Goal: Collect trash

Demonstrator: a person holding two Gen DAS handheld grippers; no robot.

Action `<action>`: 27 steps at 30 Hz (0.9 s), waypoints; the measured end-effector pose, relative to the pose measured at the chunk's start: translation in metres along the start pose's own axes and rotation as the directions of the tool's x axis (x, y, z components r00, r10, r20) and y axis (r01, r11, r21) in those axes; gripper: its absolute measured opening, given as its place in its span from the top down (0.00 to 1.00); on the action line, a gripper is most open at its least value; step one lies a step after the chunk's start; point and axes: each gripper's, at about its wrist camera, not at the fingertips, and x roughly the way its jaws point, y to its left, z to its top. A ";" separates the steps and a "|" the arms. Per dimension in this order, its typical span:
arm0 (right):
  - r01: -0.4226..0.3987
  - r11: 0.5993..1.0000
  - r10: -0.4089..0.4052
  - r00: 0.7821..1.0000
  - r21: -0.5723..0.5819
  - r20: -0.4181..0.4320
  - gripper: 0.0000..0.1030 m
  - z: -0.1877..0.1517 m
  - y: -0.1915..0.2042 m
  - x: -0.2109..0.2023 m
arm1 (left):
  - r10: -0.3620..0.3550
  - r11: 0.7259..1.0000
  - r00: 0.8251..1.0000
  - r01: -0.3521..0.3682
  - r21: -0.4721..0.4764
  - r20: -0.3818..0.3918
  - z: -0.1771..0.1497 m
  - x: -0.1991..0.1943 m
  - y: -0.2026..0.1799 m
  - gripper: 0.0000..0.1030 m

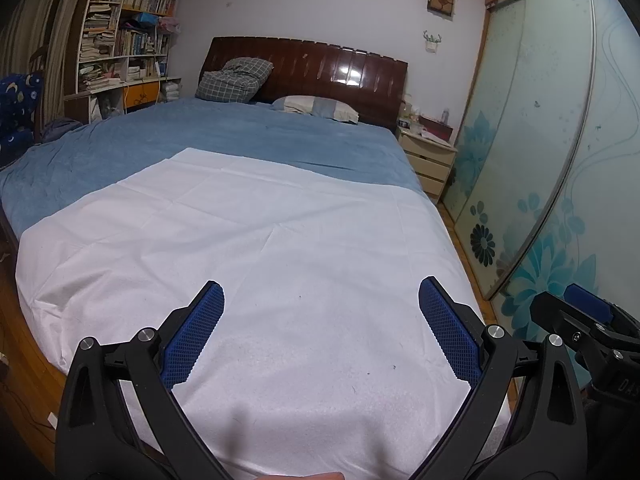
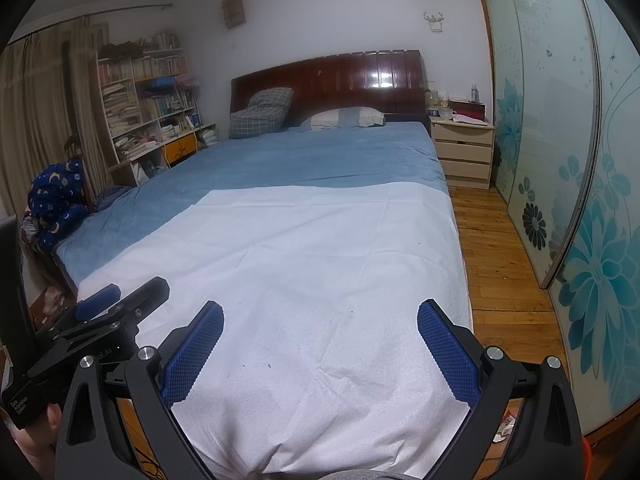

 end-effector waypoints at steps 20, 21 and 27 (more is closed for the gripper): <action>0.000 1.000 0.000 1.000 -0.004 0.001 0.07 0.001 0.002 -0.001 | -0.014 1.000 1.000 0.014 -0.003 -0.005 0.000 0.002 0.008 0.06; 0.000 1.000 0.000 1.000 -0.005 0.000 0.07 0.001 0.002 -0.001 | -0.015 1.000 1.000 0.015 -0.003 -0.003 0.000 0.002 0.008 0.06; 0.000 1.000 0.000 1.000 -0.005 0.000 0.07 0.002 0.002 -0.001 | -0.023 1.000 1.000 0.023 -0.002 0.000 0.000 0.001 0.006 0.06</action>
